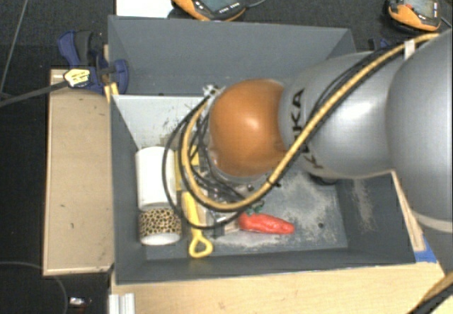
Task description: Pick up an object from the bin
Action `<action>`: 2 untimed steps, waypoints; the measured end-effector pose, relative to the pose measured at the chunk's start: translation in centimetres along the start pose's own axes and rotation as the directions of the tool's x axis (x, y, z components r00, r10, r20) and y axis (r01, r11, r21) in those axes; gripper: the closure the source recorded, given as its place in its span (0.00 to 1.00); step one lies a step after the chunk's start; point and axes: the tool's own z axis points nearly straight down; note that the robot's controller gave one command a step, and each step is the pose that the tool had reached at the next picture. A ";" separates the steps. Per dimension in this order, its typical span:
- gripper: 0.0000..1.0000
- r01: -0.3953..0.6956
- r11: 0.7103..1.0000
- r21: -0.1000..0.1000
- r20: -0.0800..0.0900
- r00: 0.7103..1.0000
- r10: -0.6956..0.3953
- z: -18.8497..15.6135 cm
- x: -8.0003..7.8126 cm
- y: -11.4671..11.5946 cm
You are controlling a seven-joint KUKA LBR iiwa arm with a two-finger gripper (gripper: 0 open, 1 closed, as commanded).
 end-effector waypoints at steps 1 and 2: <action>0.00 0.151 0.988 0.009 0.002 0.988 -0.151 4.2 0.5 1.0; 0.00 0.528 0.849 0.027 0.000 0.849 -0.528 5.2 -2.0 -0.1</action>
Offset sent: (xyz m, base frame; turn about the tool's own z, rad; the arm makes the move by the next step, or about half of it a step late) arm 0.0342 0.0299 -0.0757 -0.6166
